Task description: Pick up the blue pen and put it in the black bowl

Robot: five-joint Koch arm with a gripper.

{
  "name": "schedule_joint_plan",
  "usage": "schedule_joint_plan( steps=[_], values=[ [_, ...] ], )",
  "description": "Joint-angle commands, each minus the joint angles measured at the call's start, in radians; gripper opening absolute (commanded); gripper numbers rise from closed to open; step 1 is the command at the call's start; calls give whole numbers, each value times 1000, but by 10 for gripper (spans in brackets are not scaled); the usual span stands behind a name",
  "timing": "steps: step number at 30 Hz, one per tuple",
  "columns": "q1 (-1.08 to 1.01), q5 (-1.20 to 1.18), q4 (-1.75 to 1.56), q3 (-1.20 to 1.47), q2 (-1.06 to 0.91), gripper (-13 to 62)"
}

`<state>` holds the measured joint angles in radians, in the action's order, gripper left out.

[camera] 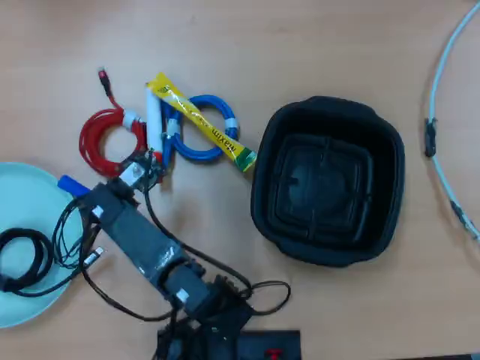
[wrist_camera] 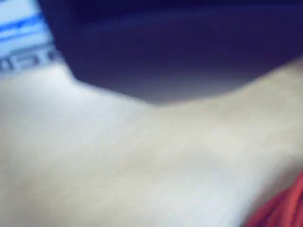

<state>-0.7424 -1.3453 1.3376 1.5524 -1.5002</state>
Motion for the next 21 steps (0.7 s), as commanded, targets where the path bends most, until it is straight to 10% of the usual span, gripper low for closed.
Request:
schedule_joint_plan(
  steps=[1,21],
  values=[
    [6,66,20,-106,-103,-72],
    [-265,646,-2,-152,-236,-72]
  ],
)
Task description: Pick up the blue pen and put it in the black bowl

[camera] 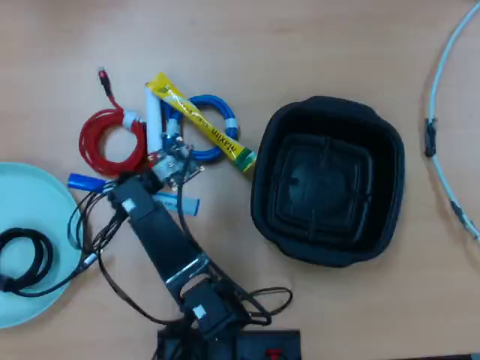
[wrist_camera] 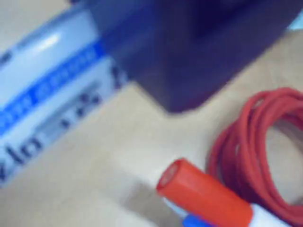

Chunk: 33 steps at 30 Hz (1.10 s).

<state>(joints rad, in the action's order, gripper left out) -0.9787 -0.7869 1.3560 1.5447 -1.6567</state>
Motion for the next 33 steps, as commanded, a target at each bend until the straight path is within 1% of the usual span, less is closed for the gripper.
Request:
schedule_joint_plan(
  steps=[1,10,20,33],
  values=[
    [-52,123,-26,-144,-84,-72],
    [-225,414,-32,-141,-103,-72],
    [-449,615,-23,-130,-109,-72],
    [-813,652,18,-129,-109,-72]
  ],
)
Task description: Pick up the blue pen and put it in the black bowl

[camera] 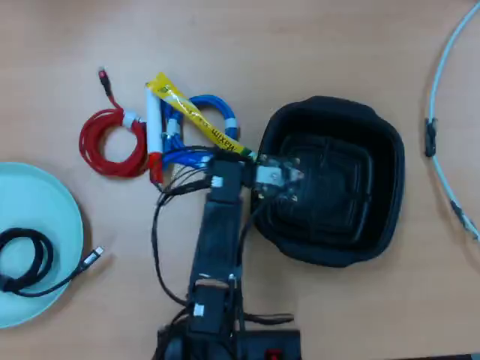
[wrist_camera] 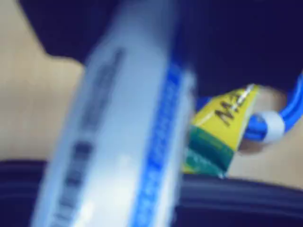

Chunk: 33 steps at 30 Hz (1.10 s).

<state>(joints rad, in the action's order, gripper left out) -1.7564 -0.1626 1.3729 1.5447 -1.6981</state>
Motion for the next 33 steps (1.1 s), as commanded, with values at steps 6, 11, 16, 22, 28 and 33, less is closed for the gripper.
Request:
schedule_joint_plan(
  steps=[6,11,16,22,28,33],
  values=[
    [-195,35,3,-129,-66,-72],
    [-347,44,2,-129,-60,-72],
    [-476,48,-15,-141,-55,-72],
    [-560,43,-72,-160,-40,-72],
    [-571,40,-141,-172,107,-70],
    [-572,43,-141,-175,132,-67]
  ],
)
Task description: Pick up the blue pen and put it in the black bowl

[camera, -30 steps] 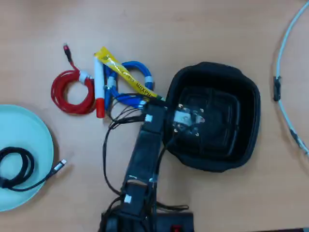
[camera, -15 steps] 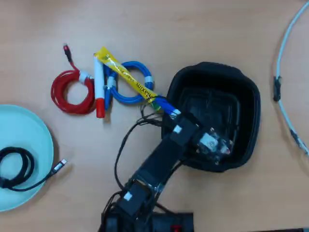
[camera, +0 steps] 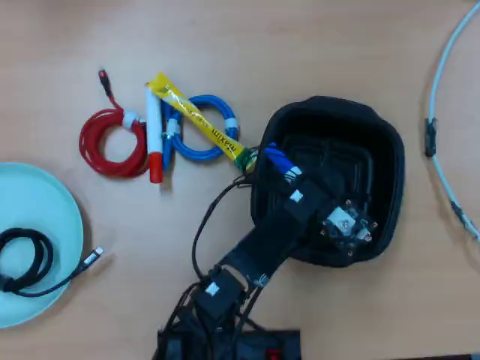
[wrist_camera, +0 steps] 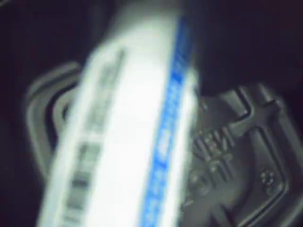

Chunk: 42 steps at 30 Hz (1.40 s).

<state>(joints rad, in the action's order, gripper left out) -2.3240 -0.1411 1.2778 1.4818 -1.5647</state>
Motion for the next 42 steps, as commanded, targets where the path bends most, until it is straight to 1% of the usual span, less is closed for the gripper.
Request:
schedule_joint_plan(
  steps=[1,4,10,14,16,22,28,33,37,42],
  values=[
    [-5,21,-46,-112,9,-62],
    [-5,26,-43,-104,28,-15],
    [-5,29,-38,-83,32,166],
    [-8,26,-38,-77,67,241],
    [-8,25,-35,-75,71,254],
    [-8,25,-35,-75,69,264],
    [-3,21,-34,-75,66,316],
    [11,21,-15,-91,60,311],
    [69,75,55,-140,58,309],
    [198,150,104,-169,58,310]
  ],
)
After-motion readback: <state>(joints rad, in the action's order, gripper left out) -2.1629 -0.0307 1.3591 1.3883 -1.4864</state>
